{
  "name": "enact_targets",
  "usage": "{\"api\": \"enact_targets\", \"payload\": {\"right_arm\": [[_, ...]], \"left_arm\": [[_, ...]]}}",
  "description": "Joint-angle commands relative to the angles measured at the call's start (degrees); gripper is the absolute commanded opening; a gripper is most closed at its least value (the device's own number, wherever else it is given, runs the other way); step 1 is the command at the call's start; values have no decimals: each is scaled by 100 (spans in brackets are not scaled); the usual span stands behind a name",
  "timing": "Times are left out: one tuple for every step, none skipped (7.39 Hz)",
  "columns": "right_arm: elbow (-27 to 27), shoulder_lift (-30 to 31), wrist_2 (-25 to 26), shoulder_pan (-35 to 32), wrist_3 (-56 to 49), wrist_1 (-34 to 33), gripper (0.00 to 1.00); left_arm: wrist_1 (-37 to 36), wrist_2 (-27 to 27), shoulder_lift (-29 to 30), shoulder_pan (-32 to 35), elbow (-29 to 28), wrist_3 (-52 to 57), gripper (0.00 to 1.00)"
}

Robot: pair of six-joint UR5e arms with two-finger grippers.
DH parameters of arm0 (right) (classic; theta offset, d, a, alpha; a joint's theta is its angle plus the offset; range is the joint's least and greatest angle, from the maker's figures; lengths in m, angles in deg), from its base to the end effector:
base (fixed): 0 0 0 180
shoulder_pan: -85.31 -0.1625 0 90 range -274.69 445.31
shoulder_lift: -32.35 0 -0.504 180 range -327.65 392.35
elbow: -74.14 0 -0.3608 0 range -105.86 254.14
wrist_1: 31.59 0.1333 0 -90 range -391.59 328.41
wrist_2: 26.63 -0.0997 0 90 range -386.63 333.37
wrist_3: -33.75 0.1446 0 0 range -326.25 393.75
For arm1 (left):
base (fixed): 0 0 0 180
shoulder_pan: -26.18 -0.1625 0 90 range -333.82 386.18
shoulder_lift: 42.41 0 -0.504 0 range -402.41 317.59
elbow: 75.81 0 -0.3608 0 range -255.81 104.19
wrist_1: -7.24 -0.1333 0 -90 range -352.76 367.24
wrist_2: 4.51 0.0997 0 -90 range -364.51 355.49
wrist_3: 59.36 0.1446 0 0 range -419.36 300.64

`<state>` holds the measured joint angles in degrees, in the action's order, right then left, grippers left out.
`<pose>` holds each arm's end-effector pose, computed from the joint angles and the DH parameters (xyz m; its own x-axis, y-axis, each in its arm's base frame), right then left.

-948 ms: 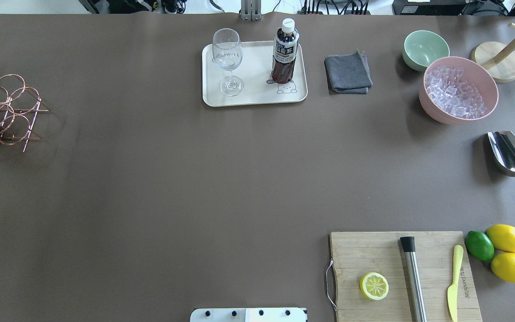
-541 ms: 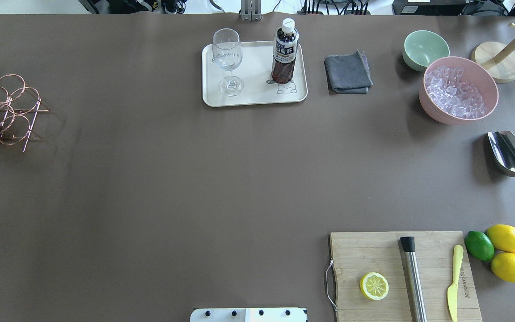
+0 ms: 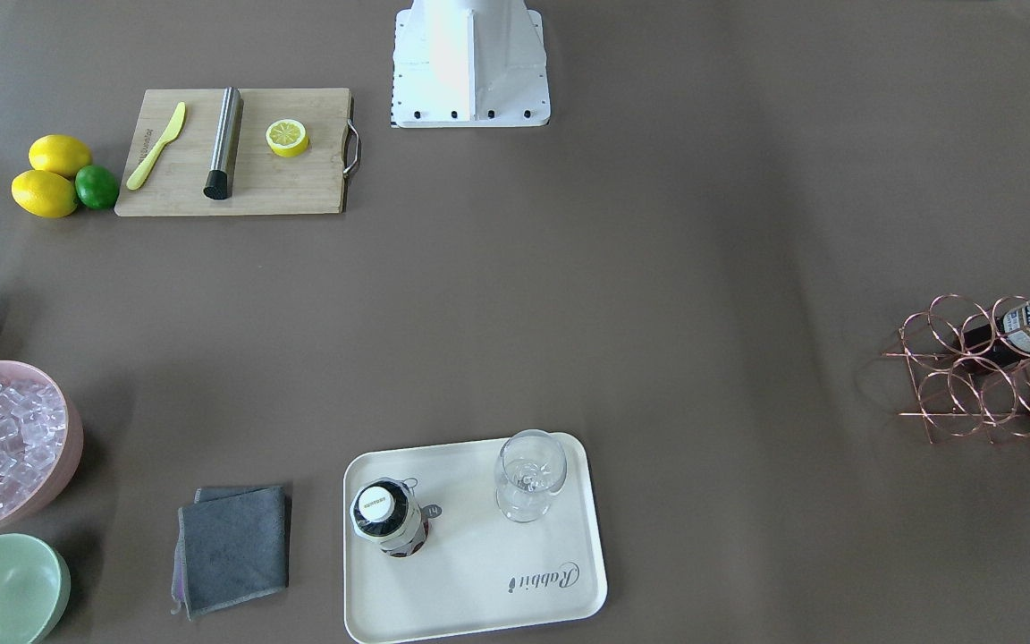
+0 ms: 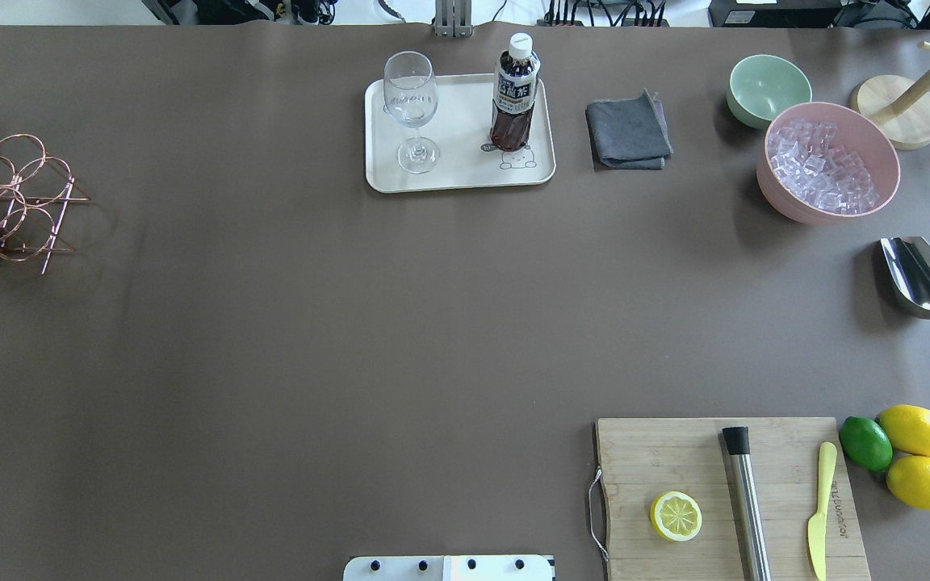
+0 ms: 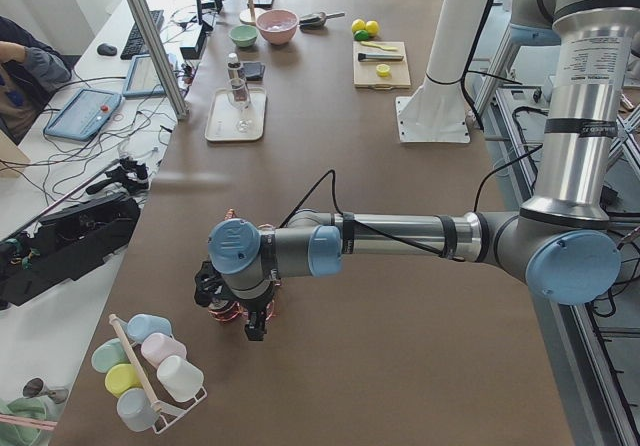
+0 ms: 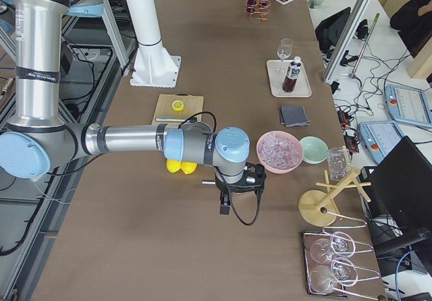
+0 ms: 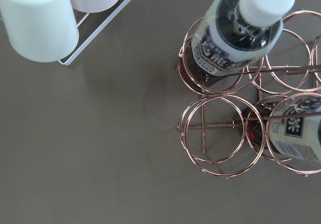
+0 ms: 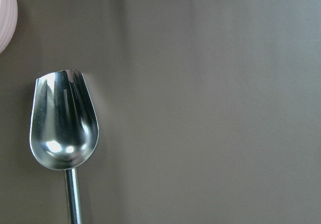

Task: Take tea from basket to plate

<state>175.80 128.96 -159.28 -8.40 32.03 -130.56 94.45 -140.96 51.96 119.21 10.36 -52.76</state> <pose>0.0607 -0.3905 0.7443 0.7326 0.0639 0.6777 -0.0426 0.9979 -0.0480 -0.0546 -0.4927 0.7651 0.6880 0.0503 -0.7239 -0.0264 0.9987 0.0442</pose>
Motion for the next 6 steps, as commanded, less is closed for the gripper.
{"api": "enact_targets", "payload": {"right_arm": [[-137,34,11,-86,40,18,100],[-294,16,-24,-77,40,53,100],[-296,7,-24,-77,40,53,100],[-287,7,-16,-86,49,53,100],[-287,7,-7,-103,40,53,100],[-296,7,2,-103,40,44,100]], "left_arm": [[453,31,-15,-216,-39,-27,98],[419,-4,-24,-207,-21,-45,98],[384,-13,-59,-181,40,-158,98],[375,-109,-59,-172,58,-342,98],[375,-214,-68,-154,119,-544,98],[375,-206,-155,-145,206,-563,98]]}}
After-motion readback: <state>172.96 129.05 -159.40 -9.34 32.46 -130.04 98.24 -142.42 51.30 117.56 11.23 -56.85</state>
